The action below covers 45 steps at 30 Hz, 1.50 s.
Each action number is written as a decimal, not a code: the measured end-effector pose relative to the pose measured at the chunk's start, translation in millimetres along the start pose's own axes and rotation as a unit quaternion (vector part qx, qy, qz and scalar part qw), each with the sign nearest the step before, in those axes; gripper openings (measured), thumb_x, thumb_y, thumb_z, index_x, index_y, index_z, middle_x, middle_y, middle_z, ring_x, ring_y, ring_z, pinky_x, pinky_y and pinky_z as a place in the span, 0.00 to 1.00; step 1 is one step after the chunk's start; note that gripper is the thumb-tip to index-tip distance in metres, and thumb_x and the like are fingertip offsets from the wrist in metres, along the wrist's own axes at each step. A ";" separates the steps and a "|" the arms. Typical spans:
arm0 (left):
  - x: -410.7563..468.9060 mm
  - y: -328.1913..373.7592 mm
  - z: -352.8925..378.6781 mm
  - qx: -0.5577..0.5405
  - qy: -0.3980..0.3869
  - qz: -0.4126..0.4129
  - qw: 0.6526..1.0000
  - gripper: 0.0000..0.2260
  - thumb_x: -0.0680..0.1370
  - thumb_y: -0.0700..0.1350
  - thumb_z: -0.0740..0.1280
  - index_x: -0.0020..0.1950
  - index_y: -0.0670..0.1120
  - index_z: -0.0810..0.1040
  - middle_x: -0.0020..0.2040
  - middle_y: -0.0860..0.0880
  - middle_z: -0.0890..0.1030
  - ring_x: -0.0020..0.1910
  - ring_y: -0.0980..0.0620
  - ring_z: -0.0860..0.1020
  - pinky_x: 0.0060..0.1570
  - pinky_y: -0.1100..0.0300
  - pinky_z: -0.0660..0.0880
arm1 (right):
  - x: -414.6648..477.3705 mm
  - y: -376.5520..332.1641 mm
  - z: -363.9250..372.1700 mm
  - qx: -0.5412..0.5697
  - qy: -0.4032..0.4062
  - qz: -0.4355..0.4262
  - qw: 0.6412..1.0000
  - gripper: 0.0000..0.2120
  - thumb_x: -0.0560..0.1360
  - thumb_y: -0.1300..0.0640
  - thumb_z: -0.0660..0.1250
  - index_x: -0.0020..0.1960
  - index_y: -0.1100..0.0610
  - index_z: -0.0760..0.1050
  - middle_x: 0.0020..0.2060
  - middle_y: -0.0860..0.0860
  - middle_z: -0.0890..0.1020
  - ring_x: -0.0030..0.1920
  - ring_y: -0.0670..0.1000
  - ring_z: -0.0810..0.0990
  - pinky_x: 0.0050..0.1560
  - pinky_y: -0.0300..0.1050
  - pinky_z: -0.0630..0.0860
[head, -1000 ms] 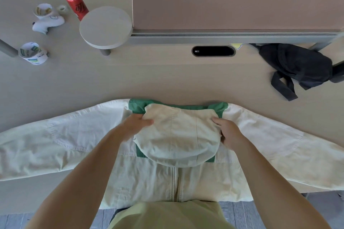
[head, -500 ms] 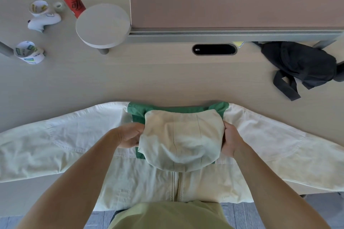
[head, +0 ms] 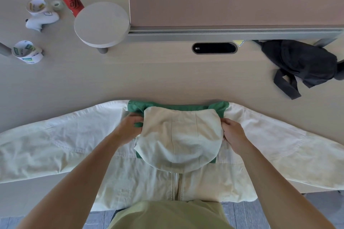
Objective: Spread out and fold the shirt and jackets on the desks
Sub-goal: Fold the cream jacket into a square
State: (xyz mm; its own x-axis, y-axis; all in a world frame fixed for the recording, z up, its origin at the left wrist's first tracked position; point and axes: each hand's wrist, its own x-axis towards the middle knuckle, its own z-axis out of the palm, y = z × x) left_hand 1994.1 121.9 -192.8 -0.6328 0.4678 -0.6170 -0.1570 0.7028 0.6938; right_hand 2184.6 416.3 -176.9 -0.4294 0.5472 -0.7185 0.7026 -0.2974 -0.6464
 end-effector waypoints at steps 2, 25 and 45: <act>-3.6 0.5 -5.3 -0.001 -0.060 -0.003 0.998 0.08 0.77 0.39 0.65 0.51 0.40 0.84 0.48 0.46 0.84 0.43 0.49 0.81 0.48 0.58 0.80 | -0.4 1.8 -2.9 0.027 0.006 -0.008 1.000 0.10 0.81 0.57 0.63 0.46 0.55 0.81 0.30 0.45 0.80 0.31 0.46 0.77 0.29 0.37 0.73; -29.0 -4.3 6.5 -0.047 0.034 -0.008 0.998 0.07 0.78 0.38 0.69 0.40 0.41 0.80 0.34 0.50 0.80 0.34 0.53 0.75 0.37 0.62 0.70 | 5.0 23.5 -2.7 -0.059 0.033 -0.031 0.997 0.08 0.80 0.52 0.66 0.47 0.54 0.81 0.45 0.56 0.83 0.45 0.56 0.82 0.51 0.56 0.81; -17.2 -20.2 -27.7 -0.200 -0.074 -0.114 0.970 0.20 0.68 0.47 0.79 0.56 0.43 0.78 0.55 0.44 0.84 0.52 0.45 0.83 0.52 0.52 0.81 | 10.2 2.3 3.4 0.149 0.029 0.053 0.987 0.11 0.82 0.52 0.64 0.53 0.58 0.80 0.57 0.58 0.82 0.52 0.56 0.82 0.50 0.53 0.80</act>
State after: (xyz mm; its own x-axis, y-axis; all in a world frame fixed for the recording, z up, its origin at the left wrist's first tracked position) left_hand 1987.1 84.8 -185.9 -0.4364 0.4169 -0.7973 -0.5805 0.5466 0.6035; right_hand 2179.8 418.5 -186.6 -0.3236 0.5423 -0.7754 0.5391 -0.5678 -0.6221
